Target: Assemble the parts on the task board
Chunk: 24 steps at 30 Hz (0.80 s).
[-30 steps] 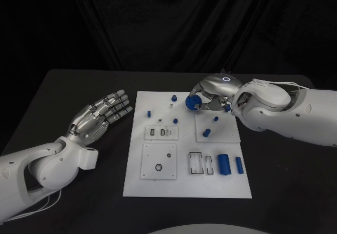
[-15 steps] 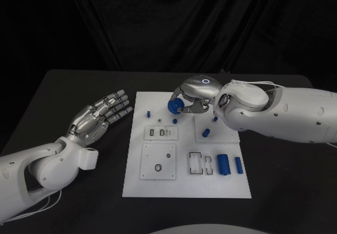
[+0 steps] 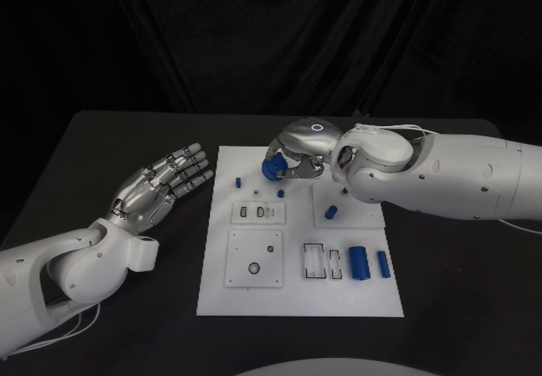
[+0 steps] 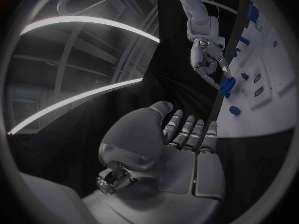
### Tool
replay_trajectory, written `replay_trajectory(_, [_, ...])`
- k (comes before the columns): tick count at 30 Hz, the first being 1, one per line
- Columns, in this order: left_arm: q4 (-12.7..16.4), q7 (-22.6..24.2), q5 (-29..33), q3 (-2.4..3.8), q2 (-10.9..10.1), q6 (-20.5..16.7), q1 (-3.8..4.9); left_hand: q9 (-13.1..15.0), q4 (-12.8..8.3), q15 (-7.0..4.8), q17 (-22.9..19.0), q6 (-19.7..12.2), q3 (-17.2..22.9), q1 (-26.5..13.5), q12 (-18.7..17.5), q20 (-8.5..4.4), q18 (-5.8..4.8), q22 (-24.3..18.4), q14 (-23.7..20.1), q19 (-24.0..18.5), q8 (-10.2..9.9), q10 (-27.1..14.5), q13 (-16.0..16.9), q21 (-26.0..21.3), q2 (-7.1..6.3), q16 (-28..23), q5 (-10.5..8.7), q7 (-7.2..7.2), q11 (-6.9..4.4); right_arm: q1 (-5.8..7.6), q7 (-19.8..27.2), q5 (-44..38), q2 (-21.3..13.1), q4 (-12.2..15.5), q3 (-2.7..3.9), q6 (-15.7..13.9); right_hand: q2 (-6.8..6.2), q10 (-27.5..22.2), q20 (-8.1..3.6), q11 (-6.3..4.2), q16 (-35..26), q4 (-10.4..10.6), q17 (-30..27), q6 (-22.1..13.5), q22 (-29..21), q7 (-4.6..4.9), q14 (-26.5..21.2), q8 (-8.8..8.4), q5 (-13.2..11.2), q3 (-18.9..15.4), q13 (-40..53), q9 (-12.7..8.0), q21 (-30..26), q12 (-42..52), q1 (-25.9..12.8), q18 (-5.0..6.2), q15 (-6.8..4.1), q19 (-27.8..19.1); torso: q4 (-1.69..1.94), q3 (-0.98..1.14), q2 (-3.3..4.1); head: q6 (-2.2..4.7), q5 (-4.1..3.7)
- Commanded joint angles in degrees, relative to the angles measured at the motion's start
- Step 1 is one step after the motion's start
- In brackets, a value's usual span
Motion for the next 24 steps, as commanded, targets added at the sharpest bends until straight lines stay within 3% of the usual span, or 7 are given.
replay_trajectory(1, [0.01,10.65,0.16,0.03,0.12,0.96,0.07,0.04,-0.07,0.45,0.07,0.00,0.33,-0.62,0.34,0.25,-0.95,0.09,0.10,0.25,0.22,0.01,0.04,0.35,0.15,0.21,0.21,0.54,0.46,-0.12,-0.11,-0.44,0.47,-0.82,0.05,1.33,0.45,5.97,-0.04,0.40,0.14,0.02,15.09,0.51,12.00,-0.98,6.02,6.02,-0.36,0.33,15.09,14.51,-0.41,0.16,-0.31,-0.17,0.00,2.86,0.00,0.01,0.03,-0.16,-0.03])
replay_trajectory(16, [-0.13,10.60,0.15,0.03,0.36,1.08,0.07,0.04,-0.06,0.57,0.08,-0.04,0.62,-0.73,0.40,0.25,-1.06,0.08,0.15,0.26,0.21,-0.02,0.04,0.36,0.11,0.35,0.22,0.60,0.52,-0.48,-0.30,-0.44,2.36,-3.52,0.05,3.14,0.49,5.97,0.31,0.65,0.14,-0.20,15.09,-1.15,11.52,-0.50,6.02,4.85,-0.64,0.81,15.09,14.17,-0.96,0.16,-0.29,0.03,0.31,2.35,0.04,0.08,0.14,-0.28,-0.28])
replay_trajectory(24, [-0.19,10.56,0.15,0.03,0.43,1.10,0.07,0.04,-0.06,0.57,0.08,-0.04,0.62,-0.73,0.40,0.25,-1.06,0.08,0.15,0.26,0.21,-0.02,0.04,0.36,0.11,0.35,0.22,0.60,0.52,-0.69,0.04,-0.44,3.30,-4.49,0.06,3.71,0.21,5.97,0.34,0.46,0.14,-0.04,15.09,-3.63,11.06,-0.10,6.02,2.31,-2.39,1.19,15.09,13.16,-1.57,0.16,-0.84,0.24,0.20,1.83,-0.07,0.05,0.12,-0.30,-0.21])
